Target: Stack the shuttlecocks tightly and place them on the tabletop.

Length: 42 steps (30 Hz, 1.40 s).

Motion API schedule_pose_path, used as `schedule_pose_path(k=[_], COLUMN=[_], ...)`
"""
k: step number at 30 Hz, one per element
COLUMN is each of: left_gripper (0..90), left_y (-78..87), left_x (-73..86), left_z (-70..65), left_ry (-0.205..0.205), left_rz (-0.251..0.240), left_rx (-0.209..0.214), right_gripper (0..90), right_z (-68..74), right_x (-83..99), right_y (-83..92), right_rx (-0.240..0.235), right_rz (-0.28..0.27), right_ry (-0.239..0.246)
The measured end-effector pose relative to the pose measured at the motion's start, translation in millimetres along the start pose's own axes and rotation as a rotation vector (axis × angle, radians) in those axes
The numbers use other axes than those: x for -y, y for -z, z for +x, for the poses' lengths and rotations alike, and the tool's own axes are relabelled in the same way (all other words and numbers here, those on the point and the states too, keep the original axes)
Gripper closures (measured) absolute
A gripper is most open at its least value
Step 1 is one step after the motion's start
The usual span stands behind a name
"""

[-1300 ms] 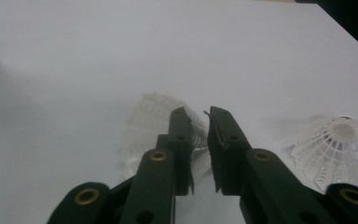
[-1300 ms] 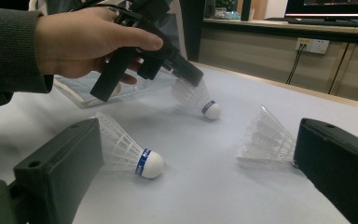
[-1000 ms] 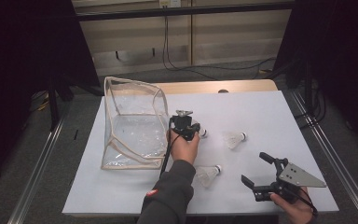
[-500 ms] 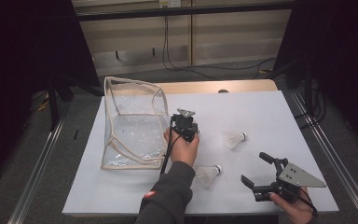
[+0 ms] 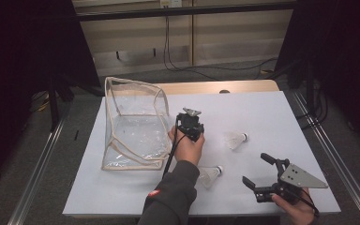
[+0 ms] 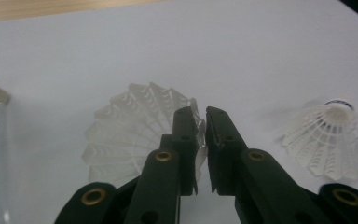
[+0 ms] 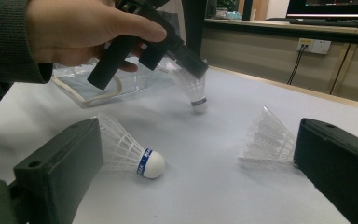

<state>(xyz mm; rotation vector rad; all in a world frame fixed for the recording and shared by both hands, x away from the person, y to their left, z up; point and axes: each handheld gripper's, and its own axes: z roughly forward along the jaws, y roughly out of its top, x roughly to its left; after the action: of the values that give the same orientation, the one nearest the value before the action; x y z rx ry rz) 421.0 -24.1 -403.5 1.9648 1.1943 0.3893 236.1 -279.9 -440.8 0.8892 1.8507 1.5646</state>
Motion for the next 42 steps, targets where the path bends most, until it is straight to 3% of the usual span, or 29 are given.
schedule_pose_path(k=[8,11,13,24,34,42], left_gripper=[74.2,73.9,75.2,77.5,89.0,90.0], left_y=[-5.6,-9.1,-12.6,-20.8,-27.8,-30.3], left_x=[-9.6,-11.9,-12.1,-21.5,-22.3,-23.5], left_z=[-10.4,-13.3,-13.3,-20.0,-15.4,-17.5], left_ry=[0.010,0.000,0.015,0.019,0.005,0.002], left_rz=[-0.016,-0.010,-0.011,-0.001,0.069,0.068], left_rx=[0.072,0.082,0.099,0.119,0.106,0.116], right_gripper=[0.7,0.7,0.7,0.7,0.7,0.7], right_z=[0.0,0.4,0.8,0.3,0.3,0.3], right_x=[0.2,0.6,0.6,0.5,0.4,0.4], right_y=[-0.5,-1.1,-1.3,-1.0,-1.1,-1.2], right_rx=[-0.005,-0.010,-0.013,-0.013,-0.016,-0.016], right_rz=[0.002,0.007,0.007,0.004,0.002,0.002], right_ry=[-0.002,-0.004,-0.003,-0.004,-0.001,-0.001])
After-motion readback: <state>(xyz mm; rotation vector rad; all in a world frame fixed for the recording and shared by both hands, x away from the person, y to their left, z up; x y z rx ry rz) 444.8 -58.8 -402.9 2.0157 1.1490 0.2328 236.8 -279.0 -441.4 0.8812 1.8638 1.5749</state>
